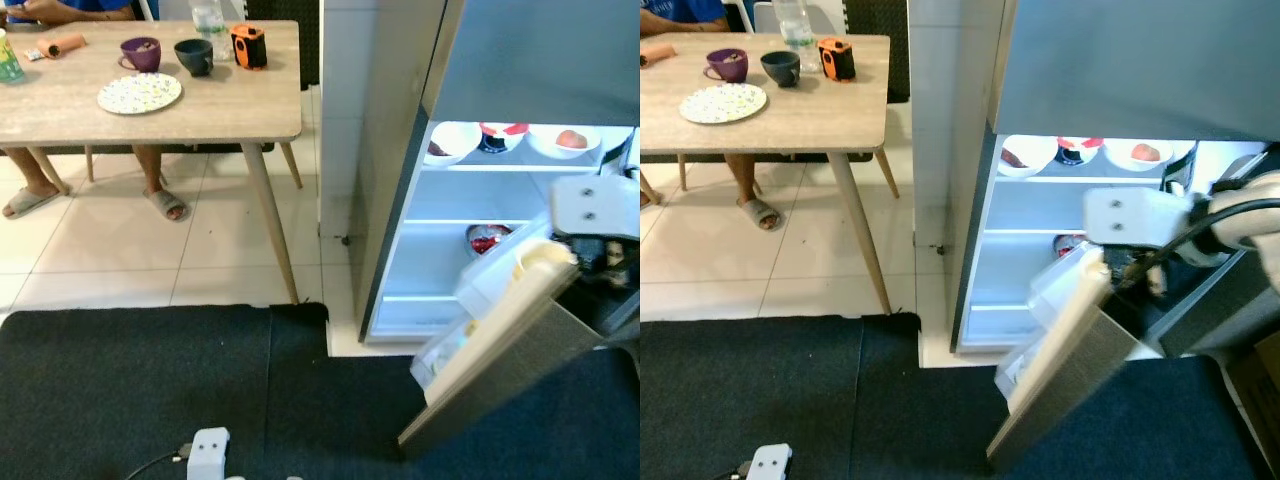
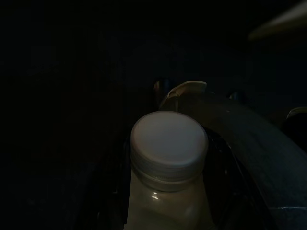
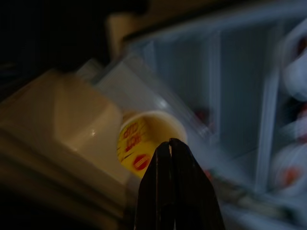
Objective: Restocking fridge
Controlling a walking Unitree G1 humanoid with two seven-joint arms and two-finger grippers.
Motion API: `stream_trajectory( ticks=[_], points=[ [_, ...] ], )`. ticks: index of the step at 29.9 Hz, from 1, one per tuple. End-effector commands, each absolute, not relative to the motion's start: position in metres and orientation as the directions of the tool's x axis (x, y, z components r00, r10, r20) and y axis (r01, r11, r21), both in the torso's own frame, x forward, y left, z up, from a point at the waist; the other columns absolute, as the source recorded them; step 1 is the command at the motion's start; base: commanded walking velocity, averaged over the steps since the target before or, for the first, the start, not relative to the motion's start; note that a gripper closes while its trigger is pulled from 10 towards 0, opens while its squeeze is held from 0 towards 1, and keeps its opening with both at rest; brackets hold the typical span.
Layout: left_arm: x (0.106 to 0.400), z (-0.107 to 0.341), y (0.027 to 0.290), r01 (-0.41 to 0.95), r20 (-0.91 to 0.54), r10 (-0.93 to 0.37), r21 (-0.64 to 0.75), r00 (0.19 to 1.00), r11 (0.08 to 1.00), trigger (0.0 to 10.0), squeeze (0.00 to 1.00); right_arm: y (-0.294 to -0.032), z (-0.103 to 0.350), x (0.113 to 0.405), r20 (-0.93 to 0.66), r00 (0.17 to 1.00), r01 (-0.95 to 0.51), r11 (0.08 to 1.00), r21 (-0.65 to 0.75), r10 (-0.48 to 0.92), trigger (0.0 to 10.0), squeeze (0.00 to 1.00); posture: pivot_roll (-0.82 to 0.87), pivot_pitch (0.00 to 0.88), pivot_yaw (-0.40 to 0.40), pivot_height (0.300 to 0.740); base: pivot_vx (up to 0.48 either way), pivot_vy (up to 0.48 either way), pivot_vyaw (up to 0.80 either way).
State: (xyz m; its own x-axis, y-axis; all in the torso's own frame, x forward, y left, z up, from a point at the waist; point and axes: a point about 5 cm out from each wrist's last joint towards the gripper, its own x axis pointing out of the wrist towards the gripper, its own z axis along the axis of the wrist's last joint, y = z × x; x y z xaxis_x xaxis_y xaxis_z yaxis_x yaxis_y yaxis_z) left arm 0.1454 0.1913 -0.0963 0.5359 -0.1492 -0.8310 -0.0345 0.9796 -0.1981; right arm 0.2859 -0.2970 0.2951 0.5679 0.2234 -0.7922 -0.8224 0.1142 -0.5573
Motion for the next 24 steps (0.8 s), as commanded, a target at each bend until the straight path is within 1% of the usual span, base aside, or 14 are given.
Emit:
stream_trajectory(
  ticks=[1, 3, 5, 6, 9, 11, 13, 14, 16, 17, 19, 20, 22, 24],
  points=[
    [0.128, -0.104, 0.177, -0.040, -0.858, -0.194, -0.242, 0.476, 0.970, 10.0, 0.00, -0.314, 0.293, 0.279, -0.829, 0.535, -0.843, 0.162, -0.513, 0.164, 10.0, 0.00, -0.13, 0.127, -0.047, 0.740, 0.000, 0.000, 0.00],
    [0.127, -0.105, 0.177, -0.040, -0.858, -0.195, -0.242, 0.475, 0.969, 10.0, 0.00, -0.339, 0.299, 0.270, -0.843, 0.535, -0.831, 0.217, -0.513, 0.058, 10.0, 0.00, -0.15, 0.132, -0.054, 0.740, 0.000, 0.000, 0.00],
    [0.127, -0.105, 0.177, -0.040, -0.859, -0.195, -0.242, 0.473, 0.969, 10.0, 0.00, -0.357, 0.305, 0.264, -0.837, 0.546, -0.804, 0.261, -0.534, -0.032, 10.0, 0.00, -0.16, 0.132, -0.053, 0.740, 0.000, 0.000, 0.00],
    [0.127, -0.105, 0.177, -0.040, -0.859, -0.195, -0.242, 0.473, 0.969, 10.0, 0.00, -0.357, 0.305, 0.264, -0.837, 0.546, -0.804, 0.261, -0.534, -0.032, 10.0, 0.00, -0.16, 0.132, -0.053, 0.740, 0.000, 0.000, 0.00],
    [0.127, -0.105, 0.176, -0.038, -0.859, -0.198, -0.244, 0.472, 0.969, 10.0, 0.00, -0.373, 0.308, 0.258, -0.819, 0.560, -0.765, 0.304, -0.568, -0.123, 10.0, 0.00, -0.16, 0.132, -0.053, 0.740, 0.000, 0.000, 0.00],
    [0.127, -0.105, 0.176, -0.037, -0.859, -0.198, -0.245, 0.473, 0.969, 10.0, 0.00, -0.374, 0.308, 0.258, -0.815, 0.565, -0.759, 0.307, -0.575, -0.128, 10.0, 0.00, -0.16, 0.132, -0.053, 0.740, 0.000, 0.000, 0.00],
    [0.128, -0.104, 0.175, -0.036, -0.857, -0.201, -0.247, 0.475, 0.968, 10.0, 0.00, -0.365, 0.306, 0.262, -0.792, 0.608, -0.747, 0.300, -0.592, -0.050, 10.0, 0.00, -0.16, 0.132, -0.050, 0.740, 0.000, 0.000, 0.00],
    [0.129, -0.104, 0.175, -0.036, -0.856, -0.201, -0.248, 0.477, 0.968, 10.0, 0.00, -0.356, 0.304, 0.265, -0.785, 0.619, -0.755, 0.291, -0.588, 0.019, 10.0, 0.00, -0.16, 0.132, -0.050, 0.740, 0.000, 0.000, 0.00],
    [0.130, -0.104, 0.175, -0.037, -0.854, -0.200, -0.247, 0.479, 0.968, 10.0, 0.00, -0.329, 0.297, 0.270, -0.764, 0.609, -0.788, 0.266, -0.555, 0.214, 10.0, 0.00, -0.15, 0.132, -0.048, 0.740, 0.000, 0.000, 0.00],
    [0.130, -0.104, 0.176, -0.037, -0.854, -0.199, -0.247, 0.480, 0.968, 10.0, 0.00, -0.321, 0.295, 0.270, -0.753, 0.600, -0.799, 0.256, -0.544, 0.270, 10.0, 0.00, -0.15, 0.132, -0.048, 0.740, 0.000, 0.000, 0.00],
    [0.130, -0.104, 0.176, -0.038, -0.854, -0.199, -0.247, 0.480, 0.968, 10.0, 0.00, -0.317, 0.293, 0.270, -0.746, 0.594, -0.804, 0.251, -0.538, 0.303, 10.0, 0.00, -0.15, 0.132, -0.048, 0.740, 0.000, 0.000, 0.00],
    [0.130, -0.104, 0.178, -0.039, -0.855, -0.195, -0.242, 0.481, 0.969, 10.0, 0.00, -0.299, 0.281, 0.273, -0.702, 0.576, -0.816, 0.243, -0.524, 0.418, 10.0, 0.00, -0.15, 0.131, -0.046, 0.740, 0.000, 0.000, 0.00],
    [0.129, -0.104, 0.180, -0.040, -0.856, -0.190, -0.238, 0.480, 0.971, 10.0, 0.00, -0.285, 0.265, 0.277, -0.659, 0.564, -0.822, 0.263, -0.505, 0.497, 10.0, 0.00, -0.15, 0.131, -0.046, 0.740, 0.000, 0.000, 0.00],
    [0.129, -0.104, 0.180, -0.039, -0.857, -0.188, -0.235, 0.480, 0.971, 10.0, 0.00, -0.280, 0.254, 0.280, -0.639, 0.564, -0.822, 0.285, -0.492, 0.523, 10.0, 0.00, -0.15, 0.131, -0.046, 0.740, 0.000, 0.000, 0.00]
  ],
)
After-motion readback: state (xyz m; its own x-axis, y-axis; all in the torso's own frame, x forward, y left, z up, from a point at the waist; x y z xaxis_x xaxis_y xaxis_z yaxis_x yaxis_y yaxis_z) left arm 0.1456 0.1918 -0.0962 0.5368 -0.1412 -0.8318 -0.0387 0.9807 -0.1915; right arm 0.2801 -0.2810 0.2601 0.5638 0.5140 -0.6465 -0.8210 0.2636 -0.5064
